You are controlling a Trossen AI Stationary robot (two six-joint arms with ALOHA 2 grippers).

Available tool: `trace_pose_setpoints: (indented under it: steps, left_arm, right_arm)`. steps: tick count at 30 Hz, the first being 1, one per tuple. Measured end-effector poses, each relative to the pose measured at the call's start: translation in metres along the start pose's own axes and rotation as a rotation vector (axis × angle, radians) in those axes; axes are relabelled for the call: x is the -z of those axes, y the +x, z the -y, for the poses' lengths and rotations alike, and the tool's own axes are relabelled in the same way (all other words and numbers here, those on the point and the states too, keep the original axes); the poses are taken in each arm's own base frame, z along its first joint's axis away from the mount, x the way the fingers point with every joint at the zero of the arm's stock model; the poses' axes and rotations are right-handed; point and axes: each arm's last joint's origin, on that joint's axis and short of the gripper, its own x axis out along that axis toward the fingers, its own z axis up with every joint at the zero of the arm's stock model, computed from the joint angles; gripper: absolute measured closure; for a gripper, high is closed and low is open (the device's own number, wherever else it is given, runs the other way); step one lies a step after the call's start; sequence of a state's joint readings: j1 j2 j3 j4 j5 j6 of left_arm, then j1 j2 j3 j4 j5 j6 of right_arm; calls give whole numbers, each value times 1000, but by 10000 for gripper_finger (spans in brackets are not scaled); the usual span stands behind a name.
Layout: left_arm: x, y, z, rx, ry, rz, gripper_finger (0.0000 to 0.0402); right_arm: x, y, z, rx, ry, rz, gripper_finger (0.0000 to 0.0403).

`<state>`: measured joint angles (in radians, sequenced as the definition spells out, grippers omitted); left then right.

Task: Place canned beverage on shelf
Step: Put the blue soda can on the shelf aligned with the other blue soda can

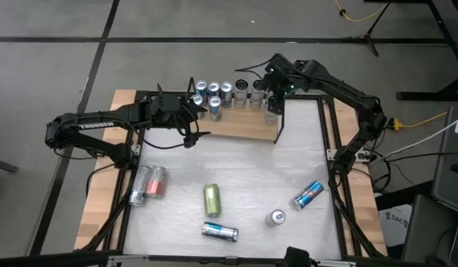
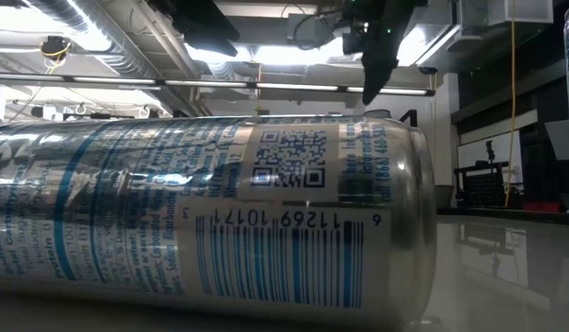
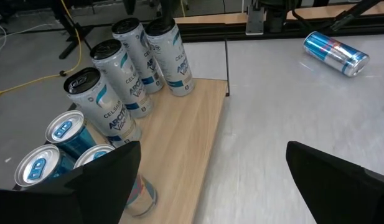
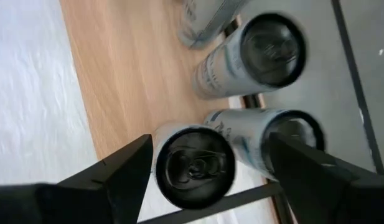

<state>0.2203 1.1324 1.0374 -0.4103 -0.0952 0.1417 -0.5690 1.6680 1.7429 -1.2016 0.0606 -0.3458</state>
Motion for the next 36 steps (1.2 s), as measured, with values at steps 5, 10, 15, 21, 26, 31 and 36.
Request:
trace_pose_setpoints:
  steps: [5,10,15,21,26,31,36]
  left_arm:
    - [0,0,0,1,0,0,6]
    - [0,0,0,4,-1,1,6]
    - [0,0,0,11,-2,2,6]
    - [0,0,1,11,-6,1,6]
    - [0,0,1,12,-78,1,6]
    - [0,0,1,12,-141,1,6]
    - [0,0,1,12,-185,0,6]
  right_arm:
    - [-5,-22,3,14,3,40,95]
    - [-11,-46,1,-55,37,113,95]
    - [-22,-68,-17,-136,19,212,95]
    - [-32,-80,-61,-207,-82,253,95]
    - [-34,-85,-98,-282,-79,238,95]
    - [-30,-92,-132,-346,-83,201,95]
    - [-20,-100,-164,-374,-49,122,95]
